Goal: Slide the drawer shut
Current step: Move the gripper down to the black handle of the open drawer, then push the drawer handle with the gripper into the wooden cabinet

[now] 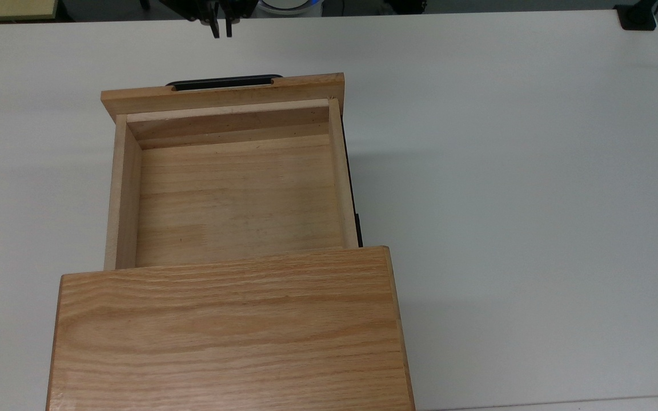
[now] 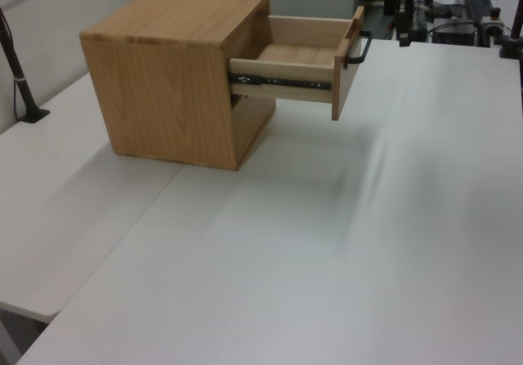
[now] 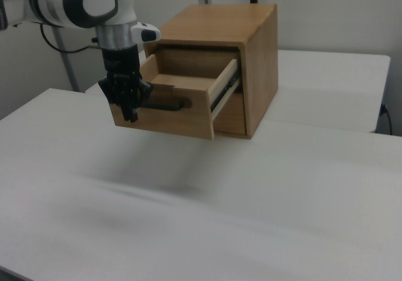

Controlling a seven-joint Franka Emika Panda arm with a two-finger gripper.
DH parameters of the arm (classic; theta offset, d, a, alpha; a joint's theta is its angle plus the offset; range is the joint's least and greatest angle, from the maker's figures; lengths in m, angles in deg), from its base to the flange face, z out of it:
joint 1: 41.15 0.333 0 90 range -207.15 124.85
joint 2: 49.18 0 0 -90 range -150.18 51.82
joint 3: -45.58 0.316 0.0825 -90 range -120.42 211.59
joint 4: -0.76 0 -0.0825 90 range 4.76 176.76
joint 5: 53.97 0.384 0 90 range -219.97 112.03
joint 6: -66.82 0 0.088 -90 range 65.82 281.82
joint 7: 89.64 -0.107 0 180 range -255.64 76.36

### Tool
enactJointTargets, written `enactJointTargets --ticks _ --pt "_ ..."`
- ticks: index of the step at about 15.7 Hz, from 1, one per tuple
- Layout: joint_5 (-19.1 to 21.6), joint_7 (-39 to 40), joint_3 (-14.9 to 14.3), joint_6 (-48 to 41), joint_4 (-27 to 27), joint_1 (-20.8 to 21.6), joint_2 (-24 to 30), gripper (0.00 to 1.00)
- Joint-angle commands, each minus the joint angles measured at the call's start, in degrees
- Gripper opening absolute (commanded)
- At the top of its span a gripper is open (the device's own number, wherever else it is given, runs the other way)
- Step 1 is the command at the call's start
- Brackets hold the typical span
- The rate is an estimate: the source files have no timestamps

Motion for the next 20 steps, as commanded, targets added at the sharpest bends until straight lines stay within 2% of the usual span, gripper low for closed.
enactJointTargets --ticks 1,6,8,13,20 --pt "1.6 1.6 0.1 2.8 -3.0 -0.2 -3.3 0.18" --pt "2.8 0.5 0.0 5.8 -6.3 -0.2 -8.4 0.16" --pt "4.5 -1.6 -0.4 10.0 -6.3 -0.2 -8.5 0.16" --pt "5.0 -3.2 -0.6 15.3 -6.7 -0.3 -10.2 0.14" --pt "5.1 -6.5 -0.7 21.1 -13.1 0.3 -15.8 0.11"
